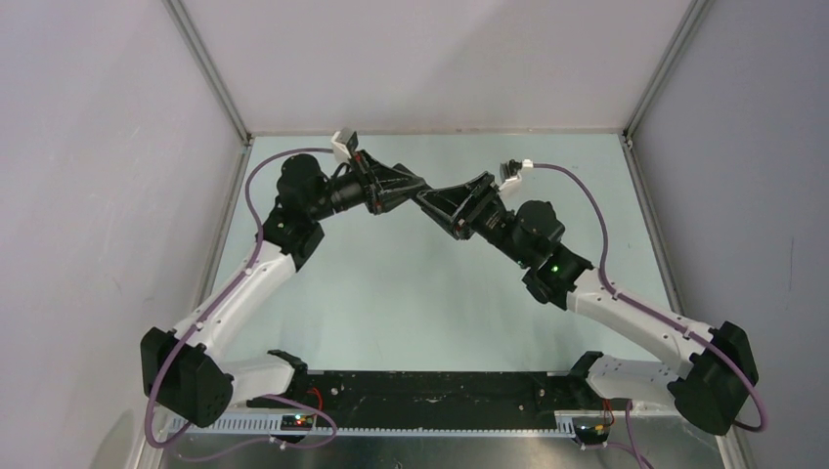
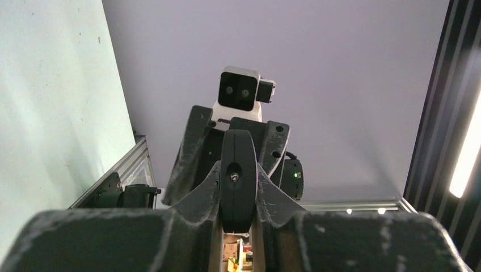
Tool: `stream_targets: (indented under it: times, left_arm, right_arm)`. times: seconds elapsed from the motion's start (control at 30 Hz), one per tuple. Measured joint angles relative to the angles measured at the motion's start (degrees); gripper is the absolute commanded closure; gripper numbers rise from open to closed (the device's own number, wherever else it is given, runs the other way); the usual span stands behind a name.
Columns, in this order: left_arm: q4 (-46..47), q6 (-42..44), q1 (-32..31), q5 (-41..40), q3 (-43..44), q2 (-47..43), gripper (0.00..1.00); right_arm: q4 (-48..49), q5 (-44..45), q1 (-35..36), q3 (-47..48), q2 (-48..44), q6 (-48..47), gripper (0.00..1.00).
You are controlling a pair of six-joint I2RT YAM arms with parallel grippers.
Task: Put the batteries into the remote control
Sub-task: Load the battery cover into the remote control, then adjust the remote control.
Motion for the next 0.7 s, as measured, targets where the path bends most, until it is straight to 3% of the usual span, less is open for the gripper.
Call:
stream_targets:
  times: [0.1,0.23,0.5,0.7]
  left_arm:
    - [0.81,-0.37,0.24,2.19,-1.62,-1.01,1.00]
    - [1.70,-0.28,0.74,4.98,-3.19,-2.21,1.00]
    - [1.99,3.54,1.11,7.17,-3.91,-2.12,1.00]
    - [0.17,14.10,1.22,10.73,-3.67,-2.10,1.00]
  right_arm:
    - [-3.02,0.48,-0.28,0.00,-1.18,-1.44,0.18]
    - [-4.81,-1.40,-2.25,-0.02,-3.54,-4.11,0.06]
    - [-9.88,-10.23,-6.93,-0.02,-9.35,-8.81,0.04]
    - [-13.94,-21.90,-9.73,0.00,-10.80,-16.09,0.06]
